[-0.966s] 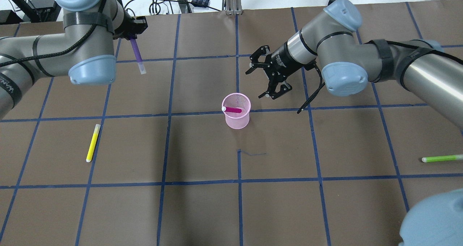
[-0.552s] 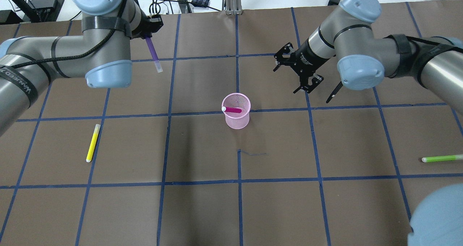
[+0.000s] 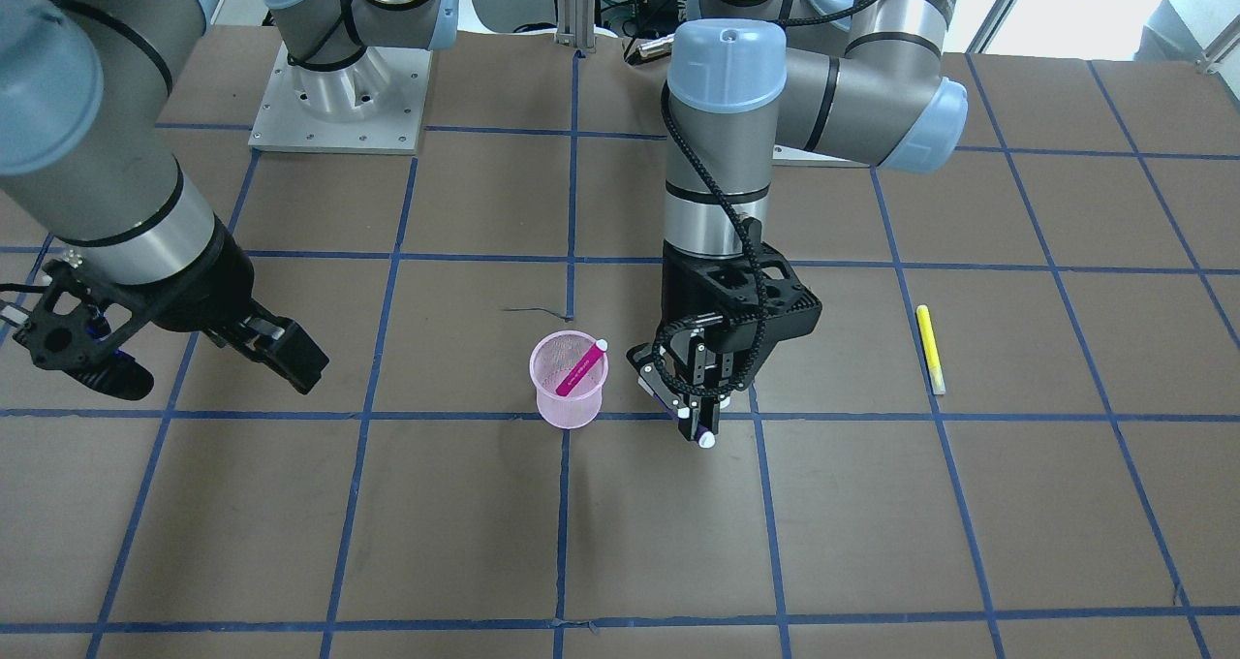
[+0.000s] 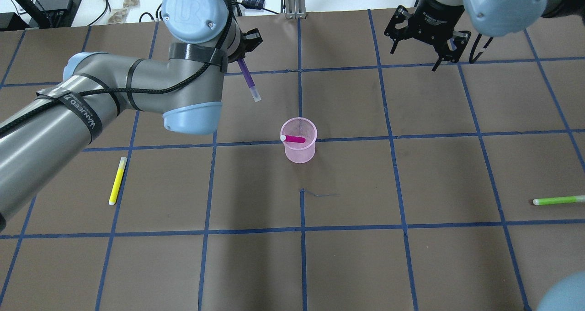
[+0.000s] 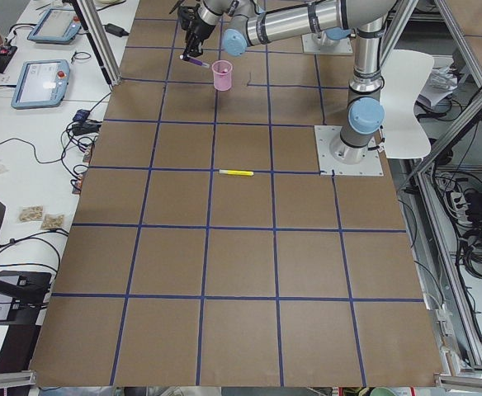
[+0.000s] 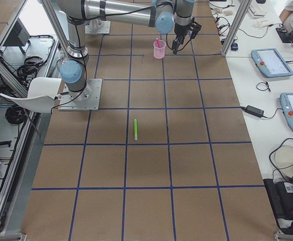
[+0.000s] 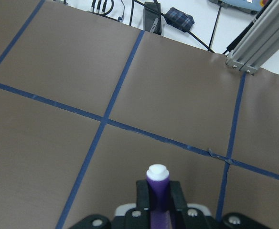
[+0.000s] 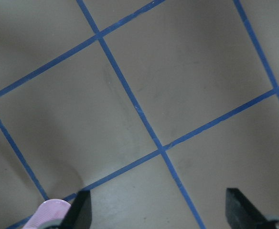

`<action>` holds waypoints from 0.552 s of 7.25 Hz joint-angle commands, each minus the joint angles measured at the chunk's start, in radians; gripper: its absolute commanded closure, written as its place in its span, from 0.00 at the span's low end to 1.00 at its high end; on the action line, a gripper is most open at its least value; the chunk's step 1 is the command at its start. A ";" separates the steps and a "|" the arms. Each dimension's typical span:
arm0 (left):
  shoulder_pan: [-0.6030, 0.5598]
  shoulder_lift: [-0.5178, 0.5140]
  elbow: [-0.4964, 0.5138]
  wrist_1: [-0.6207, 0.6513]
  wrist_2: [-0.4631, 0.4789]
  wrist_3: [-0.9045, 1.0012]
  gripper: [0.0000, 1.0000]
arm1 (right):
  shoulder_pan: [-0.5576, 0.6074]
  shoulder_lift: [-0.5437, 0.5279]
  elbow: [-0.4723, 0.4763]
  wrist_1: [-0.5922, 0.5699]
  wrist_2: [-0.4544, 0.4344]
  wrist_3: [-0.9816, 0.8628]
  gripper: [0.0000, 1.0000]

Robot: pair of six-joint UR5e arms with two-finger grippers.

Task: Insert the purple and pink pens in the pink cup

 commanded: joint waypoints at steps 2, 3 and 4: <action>-0.112 -0.042 -0.004 0.000 0.115 -0.139 1.00 | 0.027 -0.073 -0.023 0.091 -0.013 -0.103 0.00; -0.138 -0.059 -0.004 0.011 0.115 -0.197 1.00 | 0.020 -0.068 -0.012 0.100 0.003 -0.097 0.00; -0.161 -0.076 -0.006 0.038 0.117 -0.211 1.00 | 0.006 -0.076 0.024 0.082 0.006 -0.100 0.00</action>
